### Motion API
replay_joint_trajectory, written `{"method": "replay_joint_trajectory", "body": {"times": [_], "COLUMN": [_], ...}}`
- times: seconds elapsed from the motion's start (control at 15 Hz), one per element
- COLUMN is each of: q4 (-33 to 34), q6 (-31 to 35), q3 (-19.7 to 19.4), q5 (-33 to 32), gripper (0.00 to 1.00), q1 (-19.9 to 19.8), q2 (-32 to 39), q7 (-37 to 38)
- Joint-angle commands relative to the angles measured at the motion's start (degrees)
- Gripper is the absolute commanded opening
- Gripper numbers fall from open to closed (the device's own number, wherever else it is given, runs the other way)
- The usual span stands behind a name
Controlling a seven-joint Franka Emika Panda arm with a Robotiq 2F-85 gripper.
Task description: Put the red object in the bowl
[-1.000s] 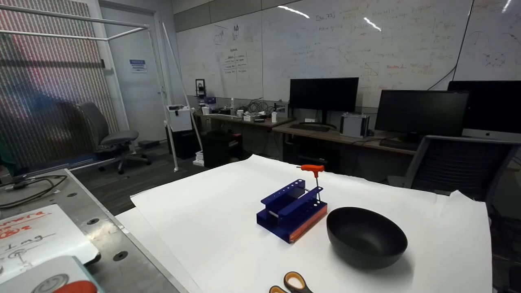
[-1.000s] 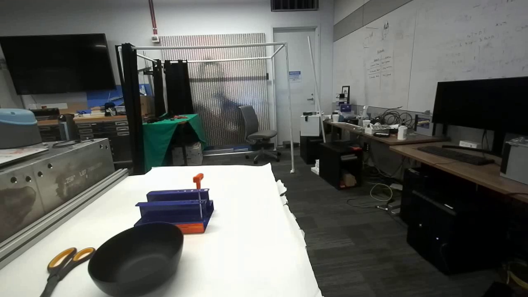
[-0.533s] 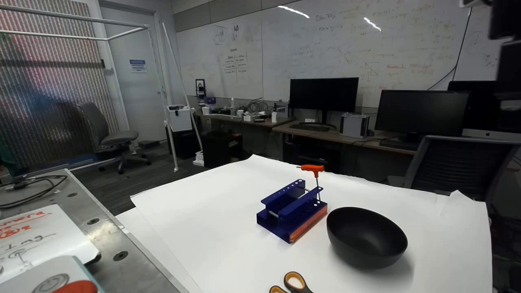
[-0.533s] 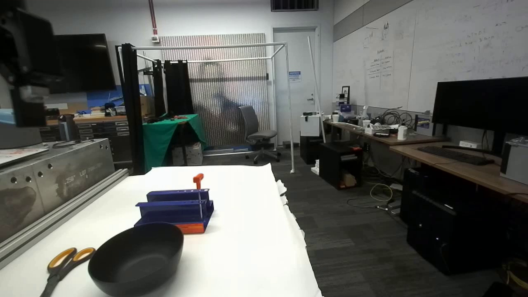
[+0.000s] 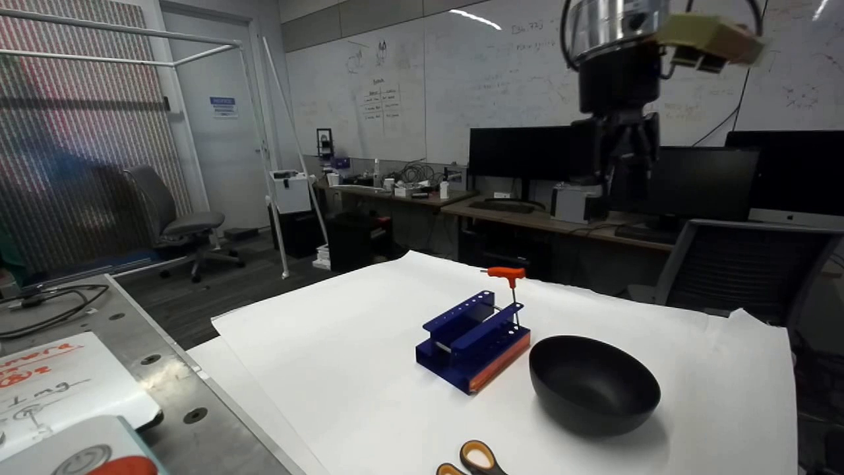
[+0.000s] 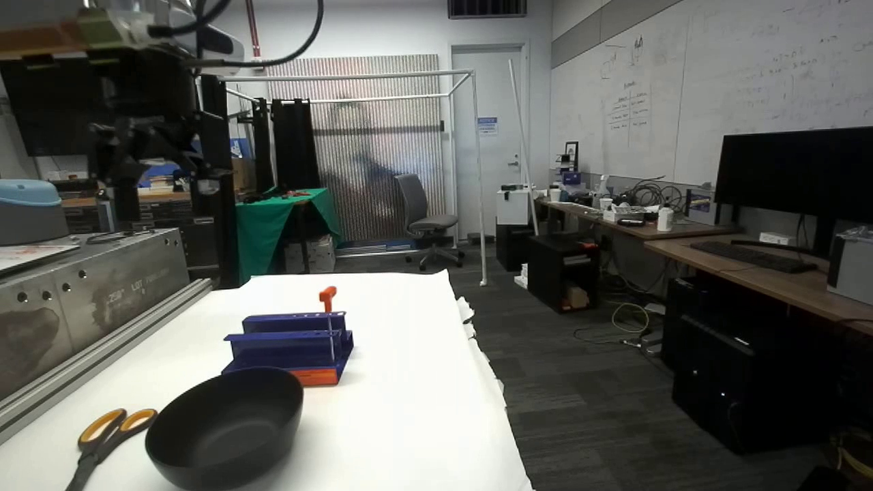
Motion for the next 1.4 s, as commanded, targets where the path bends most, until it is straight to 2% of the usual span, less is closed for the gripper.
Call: {"method": "replay_joint_trajectory", "body": {"times": [0.0, 0.27, 0.6, 1.0, 1.33], "q4": [14.30, 26.24, 39.23, 44.04, 46.40], "q6": [0.02, 1.57, -1.72, -5.48, -5.99], "q3": [-1.20, -3.66, -7.95, -10.68, -11.32], "q5": [-2.69, -5.43, -7.01, -4.76, -2.85], "gripper": [1.00, 1.00, 1.00, 1.00, 1.00], "q1": [2.06, 4.40, 6.28, 4.49, 3.05], "q2": [14.32, 26.69, 37.93, 43.13, 46.60], "q7": [2.70, 5.08, 5.19, 3.79, 3.96]}}
